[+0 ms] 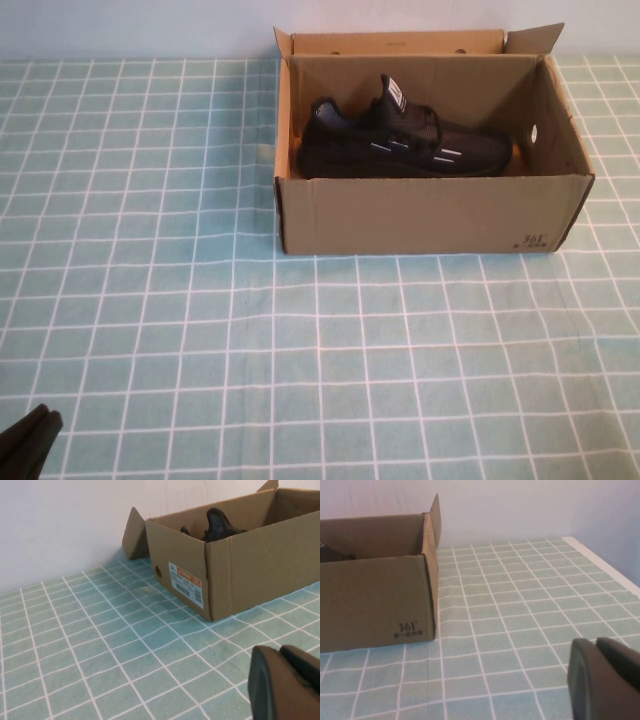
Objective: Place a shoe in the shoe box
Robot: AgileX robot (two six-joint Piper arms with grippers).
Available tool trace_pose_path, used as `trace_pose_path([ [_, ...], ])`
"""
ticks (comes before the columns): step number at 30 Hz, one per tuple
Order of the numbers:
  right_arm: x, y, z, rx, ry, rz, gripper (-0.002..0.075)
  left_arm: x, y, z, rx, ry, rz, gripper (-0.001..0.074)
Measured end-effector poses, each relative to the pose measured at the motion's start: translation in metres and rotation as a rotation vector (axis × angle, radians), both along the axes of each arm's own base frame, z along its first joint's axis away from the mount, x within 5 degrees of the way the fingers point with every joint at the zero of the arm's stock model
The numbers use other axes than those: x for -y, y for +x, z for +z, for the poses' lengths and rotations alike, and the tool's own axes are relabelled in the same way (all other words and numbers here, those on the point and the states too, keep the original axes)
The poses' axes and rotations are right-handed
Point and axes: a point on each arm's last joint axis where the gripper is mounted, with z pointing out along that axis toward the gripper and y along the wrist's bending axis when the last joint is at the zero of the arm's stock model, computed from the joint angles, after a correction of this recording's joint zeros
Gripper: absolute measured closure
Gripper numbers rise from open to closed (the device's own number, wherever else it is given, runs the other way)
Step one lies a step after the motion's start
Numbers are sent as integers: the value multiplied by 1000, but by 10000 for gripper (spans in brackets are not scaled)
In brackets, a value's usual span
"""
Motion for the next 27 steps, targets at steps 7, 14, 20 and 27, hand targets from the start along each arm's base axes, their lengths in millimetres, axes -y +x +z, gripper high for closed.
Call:
trace_pose_path([
  [7,-3,0,0,2,0,44,734,0,0,0,0,0,0,738],
  [14,-5,0,-4,-46,-32,74,734,0,0,-1,-9,4,-3,739],
  [20,-8,-3,-17,-190,-96,129,734,0,0,-2,-15,7,-6,739],
  [27,-9,-4,-20,-228,-112,138,734,0,0,-2,-15,7,-6,739],
])
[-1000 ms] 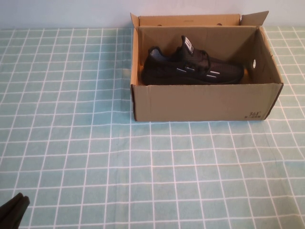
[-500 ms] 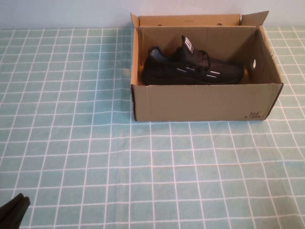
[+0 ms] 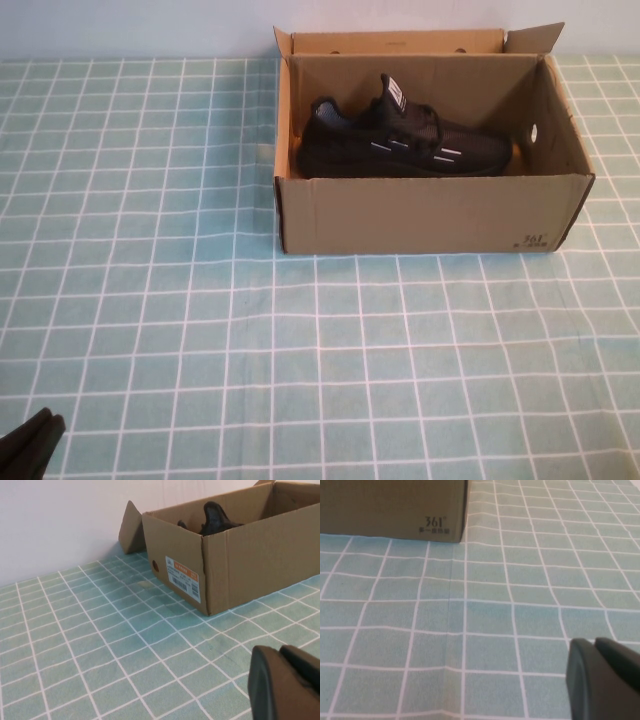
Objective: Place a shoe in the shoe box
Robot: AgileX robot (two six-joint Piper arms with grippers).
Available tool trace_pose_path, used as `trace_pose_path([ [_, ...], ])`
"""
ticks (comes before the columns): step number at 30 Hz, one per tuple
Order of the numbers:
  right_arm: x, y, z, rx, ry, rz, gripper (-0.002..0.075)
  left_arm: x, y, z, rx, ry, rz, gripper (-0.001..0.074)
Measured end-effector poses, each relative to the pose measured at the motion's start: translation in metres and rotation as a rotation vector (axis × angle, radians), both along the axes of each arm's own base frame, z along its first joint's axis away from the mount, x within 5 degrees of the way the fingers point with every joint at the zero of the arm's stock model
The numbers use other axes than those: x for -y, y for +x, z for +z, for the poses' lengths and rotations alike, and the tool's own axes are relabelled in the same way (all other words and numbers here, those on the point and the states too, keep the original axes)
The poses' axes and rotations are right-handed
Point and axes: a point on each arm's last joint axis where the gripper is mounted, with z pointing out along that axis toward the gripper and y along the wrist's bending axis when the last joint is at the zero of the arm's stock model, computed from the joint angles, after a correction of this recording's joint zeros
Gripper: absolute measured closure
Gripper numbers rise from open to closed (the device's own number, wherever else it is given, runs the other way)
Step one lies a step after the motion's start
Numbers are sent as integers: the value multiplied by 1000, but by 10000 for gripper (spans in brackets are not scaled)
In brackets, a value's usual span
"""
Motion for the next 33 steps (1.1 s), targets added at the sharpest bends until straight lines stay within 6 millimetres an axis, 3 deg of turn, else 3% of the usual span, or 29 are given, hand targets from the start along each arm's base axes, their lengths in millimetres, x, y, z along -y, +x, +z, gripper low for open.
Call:
trace_pose_path([
  [19,0,0,0,-1,1,0,734,0,0,0,1,3,0,739],
  [24,0,0,0,-1,1,0,734,-1,1,0,59,127,7,739],
  [33,0,0,0,-2,1,0,734,-23,2,9,81,-170,371,739],
])
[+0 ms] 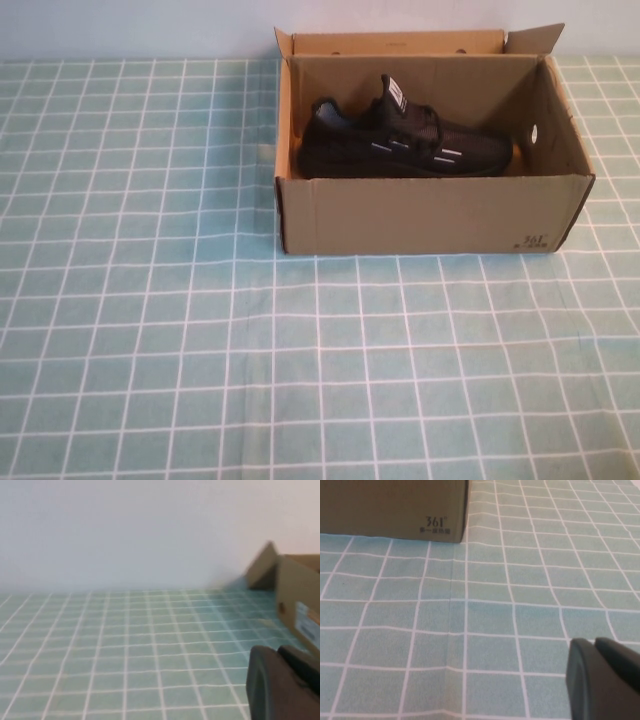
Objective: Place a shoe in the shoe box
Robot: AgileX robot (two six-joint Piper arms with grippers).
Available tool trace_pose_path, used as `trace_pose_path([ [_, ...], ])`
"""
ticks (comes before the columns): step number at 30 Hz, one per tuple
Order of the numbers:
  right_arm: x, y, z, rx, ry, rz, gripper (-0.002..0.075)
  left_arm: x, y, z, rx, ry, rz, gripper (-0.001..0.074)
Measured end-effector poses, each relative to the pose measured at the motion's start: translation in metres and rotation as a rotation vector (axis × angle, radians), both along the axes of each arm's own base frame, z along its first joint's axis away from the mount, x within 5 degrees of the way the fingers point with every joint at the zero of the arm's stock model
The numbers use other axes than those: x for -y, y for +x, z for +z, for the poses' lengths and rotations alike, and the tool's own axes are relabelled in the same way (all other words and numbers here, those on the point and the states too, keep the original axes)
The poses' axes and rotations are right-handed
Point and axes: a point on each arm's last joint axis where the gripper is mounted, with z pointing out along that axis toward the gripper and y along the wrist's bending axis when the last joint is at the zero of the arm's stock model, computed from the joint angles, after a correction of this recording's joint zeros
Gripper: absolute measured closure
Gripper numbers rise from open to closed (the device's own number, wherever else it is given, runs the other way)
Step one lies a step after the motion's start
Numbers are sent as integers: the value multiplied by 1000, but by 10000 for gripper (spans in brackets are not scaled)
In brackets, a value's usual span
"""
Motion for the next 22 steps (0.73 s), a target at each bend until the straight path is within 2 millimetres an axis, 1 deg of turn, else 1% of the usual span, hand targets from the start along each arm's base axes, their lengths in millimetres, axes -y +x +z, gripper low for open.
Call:
trace_pose_path([
  [3,0,0,0,1,0,0,734,-2,0,-4,-47,-20,42,739],
  [10,0,0,0,3,0,0,734,-1,-3,-28,-312,49,31,739],
  [22,0,0,0,3,0,0,734,-2,-4,-31,-342,58,34,739],
])
